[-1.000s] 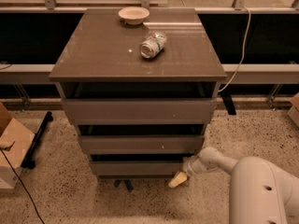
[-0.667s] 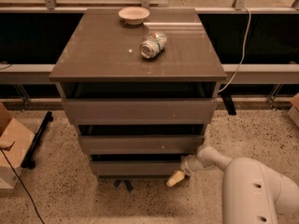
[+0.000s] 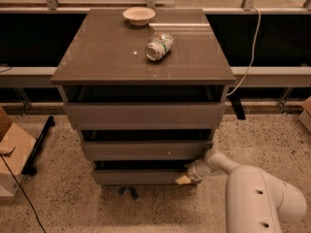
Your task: Open bottom drawer
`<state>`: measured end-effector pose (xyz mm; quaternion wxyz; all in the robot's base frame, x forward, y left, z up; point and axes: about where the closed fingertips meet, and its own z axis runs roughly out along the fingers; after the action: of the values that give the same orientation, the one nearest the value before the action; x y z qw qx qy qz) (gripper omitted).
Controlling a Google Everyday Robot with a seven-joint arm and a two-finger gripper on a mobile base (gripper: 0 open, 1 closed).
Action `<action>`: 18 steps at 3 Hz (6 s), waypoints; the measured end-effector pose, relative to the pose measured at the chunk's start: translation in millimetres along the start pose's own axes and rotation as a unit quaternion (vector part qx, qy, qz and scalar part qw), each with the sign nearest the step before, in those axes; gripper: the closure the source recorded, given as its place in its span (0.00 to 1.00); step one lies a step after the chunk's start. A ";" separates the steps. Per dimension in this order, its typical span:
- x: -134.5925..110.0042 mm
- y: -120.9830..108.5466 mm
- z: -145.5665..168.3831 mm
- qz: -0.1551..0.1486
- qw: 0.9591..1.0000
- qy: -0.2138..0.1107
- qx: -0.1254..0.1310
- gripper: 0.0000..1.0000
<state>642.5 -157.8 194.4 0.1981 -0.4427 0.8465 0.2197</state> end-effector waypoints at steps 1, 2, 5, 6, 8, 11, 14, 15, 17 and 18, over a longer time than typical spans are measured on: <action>-1.2 0.5 -1.9 0.000 1.000 0.000 0.000 0.73; -1.8 0.7 -3.1 0.000 1.000 0.000 0.000 0.96; -1.0 2.6 -2.3 0.000 1.000 0.001 -0.003 0.58; -2.7 3.6 -1.3 -0.004 1.000 0.008 0.010 0.34; -9.7 16.6 -3.1 -0.027 0.999 0.018 0.032 0.00; -2.4 20.0 21.9 -0.033 0.999 0.005 -0.015 0.42; 15.6 43.4 18.1 -0.021 0.999 0.020 -0.034 0.89; 24.6 52.8 4.4 -0.001 0.999 0.023 -0.027 0.66; 43.6 84.5 2.8 0.027 0.998 0.035 -0.042 0.20; 64.1 121.2 6.7 0.055 0.995 0.050 -0.067 0.00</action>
Offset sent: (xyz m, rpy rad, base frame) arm -0.1705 -0.0141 0.0768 -0.1139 0.2480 0.0784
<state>508.1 -134.6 178.7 0.1127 -0.4186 0.8616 0.2641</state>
